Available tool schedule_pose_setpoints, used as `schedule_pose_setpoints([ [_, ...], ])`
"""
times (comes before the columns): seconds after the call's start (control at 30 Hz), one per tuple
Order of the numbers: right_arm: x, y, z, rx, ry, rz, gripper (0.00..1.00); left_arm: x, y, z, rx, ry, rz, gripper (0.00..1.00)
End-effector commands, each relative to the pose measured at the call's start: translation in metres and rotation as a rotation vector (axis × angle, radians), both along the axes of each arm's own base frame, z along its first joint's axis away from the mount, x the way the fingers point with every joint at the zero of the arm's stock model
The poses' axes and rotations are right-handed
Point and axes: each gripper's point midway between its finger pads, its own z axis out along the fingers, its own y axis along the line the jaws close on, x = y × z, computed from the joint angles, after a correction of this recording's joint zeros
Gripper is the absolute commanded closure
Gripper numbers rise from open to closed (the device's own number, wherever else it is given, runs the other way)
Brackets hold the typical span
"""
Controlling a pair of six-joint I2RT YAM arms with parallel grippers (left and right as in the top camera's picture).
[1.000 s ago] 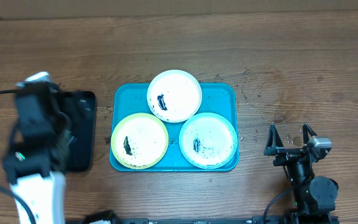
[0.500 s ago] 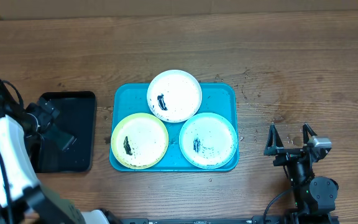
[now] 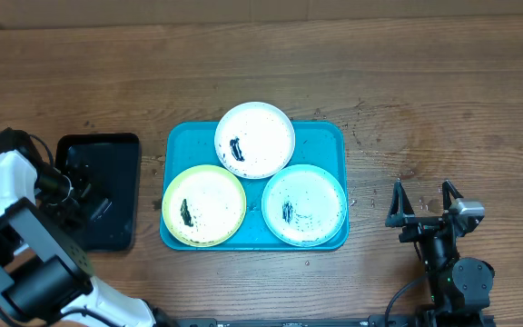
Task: Clean dirty plates on tray and stack at the side
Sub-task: 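Move the left gripper into the black basin and grasp the green sponge, then dip and rub the green sponge in the basin water with the left gripper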
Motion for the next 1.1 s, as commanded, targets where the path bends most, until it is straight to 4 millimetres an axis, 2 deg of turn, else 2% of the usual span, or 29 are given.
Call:
schedule_pose_setpoints([
  [0.0,0.000,-0.003,-0.001,-0.008,-0.008,-0.013,0.00,0.002,0.000,-0.017,-0.031,0.018,0.009,0.00],
  [0.2,0.000,-0.003,-0.001,-0.008,-0.008,-0.013,0.00,0.007,0.004,-0.030,-0.024,0.016,-0.014,0.01],
  [0.23,0.000,-0.003,-0.001,-0.008,-0.008,-0.013,0.00,0.007,0.004,-0.030,-0.024,0.016,-0.014,0.05],
  [0.27,0.000,-0.002,-0.001,-0.008,-0.008,-0.013,0.00,0.007,0.004,-0.030,-0.023,0.015,-0.014,0.15],
  [0.43,0.000,-0.003,-0.001,-0.008,-0.008,-0.013,0.00,0.004,0.006,-0.031,-0.012,0.032,-0.015,0.49],
  [0.53,0.000,-0.002,-0.001,-0.008,-0.008,-0.013,0.00,0.002,0.004,-0.032,-0.017,0.038,-0.015,0.53],
  [0.63,0.000,-0.003,-0.001,-0.008,-0.008,-0.013,0.00,0.000,0.003,-0.032,-0.021,0.043,-0.016,0.51],
  [0.67,0.000,-0.003,-0.001,-0.008,-0.008,-0.013,0.00,0.000,0.003,-0.032,-0.022,0.044,-0.016,0.45],
  [0.7,0.000,-0.003,-0.001,-0.008,-0.008,-0.013,0.00,-0.001,0.002,-0.033,-0.023,0.047,-0.016,0.35],
  [0.73,0.000,-0.003,-0.001,-0.008,-0.008,-0.013,0.00,-0.002,0.002,-0.034,-0.024,0.049,-0.016,0.16],
  [0.77,0.000,-0.003,-0.001,-0.008,-0.008,-0.013,0.00,-0.003,0.001,-0.035,-0.025,0.050,-0.016,0.10],
  [0.87,0.000,-0.003,-0.001,-0.008,-0.008,-0.013,0.00,-0.007,-0.002,-0.041,-0.030,0.056,-0.017,0.11],
  [0.9,0.000,-0.003,-0.001,-0.008,-0.008,-0.013,0.00,-0.008,-0.003,-0.044,-0.030,0.055,-0.023,0.13],
  [1.0,0.000,-0.003,-0.001,-0.008,-0.008,-0.013,0.00,-0.011,-0.005,-0.050,-0.027,0.051,-0.031,0.30],
  [1.03,0.000,-0.003,-0.001,-0.008,-0.008,-0.013,0.00,-0.011,-0.005,-0.051,-0.027,0.050,-0.030,0.37],
  [1.07,0.000,-0.003,-0.001,-0.008,-0.008,-0.013,0.00,-0.011,-0.005,-0.051,-0.027,0.050,-0.030,0.49],
])
